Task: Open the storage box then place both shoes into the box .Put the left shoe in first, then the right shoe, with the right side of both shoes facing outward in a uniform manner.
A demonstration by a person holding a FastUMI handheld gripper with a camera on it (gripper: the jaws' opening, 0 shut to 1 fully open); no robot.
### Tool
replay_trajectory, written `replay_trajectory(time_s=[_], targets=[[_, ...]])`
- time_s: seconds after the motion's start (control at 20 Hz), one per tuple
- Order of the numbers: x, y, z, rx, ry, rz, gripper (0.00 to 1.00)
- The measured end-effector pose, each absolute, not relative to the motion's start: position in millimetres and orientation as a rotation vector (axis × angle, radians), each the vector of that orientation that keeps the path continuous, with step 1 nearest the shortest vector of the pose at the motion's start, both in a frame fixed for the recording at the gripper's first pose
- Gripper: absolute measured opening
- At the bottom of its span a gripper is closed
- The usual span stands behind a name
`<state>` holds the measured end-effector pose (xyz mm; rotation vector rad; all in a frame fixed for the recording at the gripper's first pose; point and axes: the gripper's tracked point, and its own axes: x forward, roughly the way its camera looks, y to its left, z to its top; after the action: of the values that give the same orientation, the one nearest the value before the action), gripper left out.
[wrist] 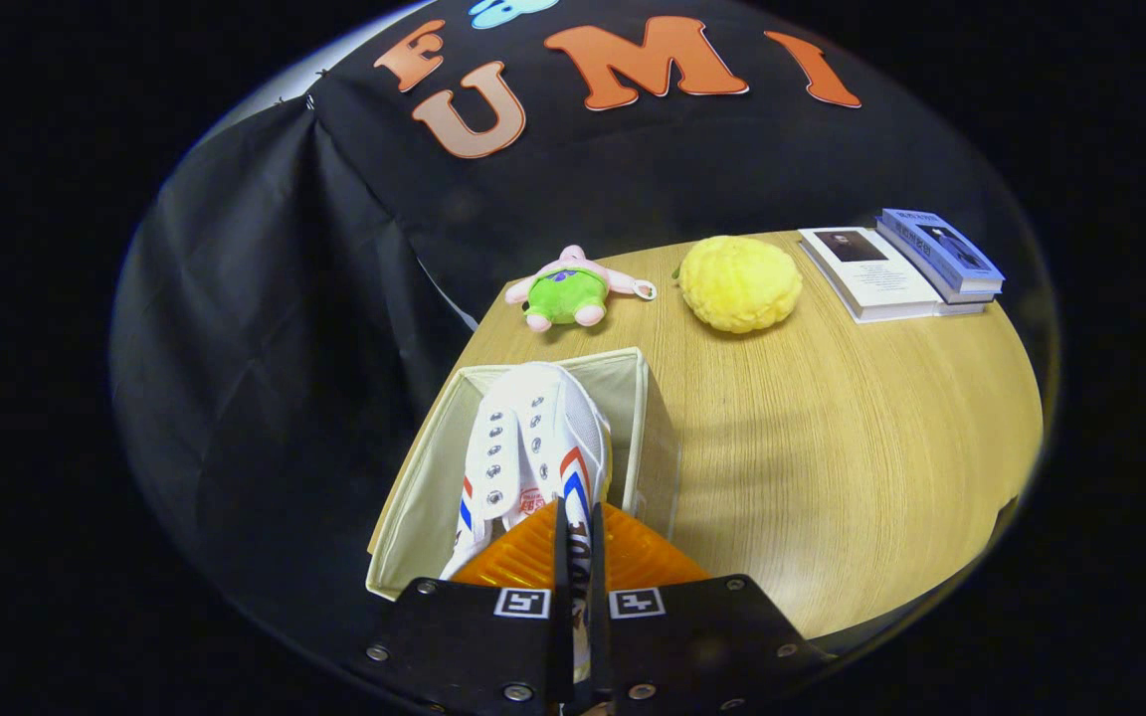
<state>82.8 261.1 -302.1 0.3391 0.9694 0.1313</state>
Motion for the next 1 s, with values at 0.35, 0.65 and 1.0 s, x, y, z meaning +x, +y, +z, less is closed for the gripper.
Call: replay_trajectory(time_s=[0.35, 0.65, 1.0], targets=[[105, 267, -303, 0.41, 0.897, 0.076, 0.09], [102, 280, -261, 0.477, 0.784, 0.179, 0.22], [73, 261, -220, 0.375, 0.677, 0.247, 0.52]])
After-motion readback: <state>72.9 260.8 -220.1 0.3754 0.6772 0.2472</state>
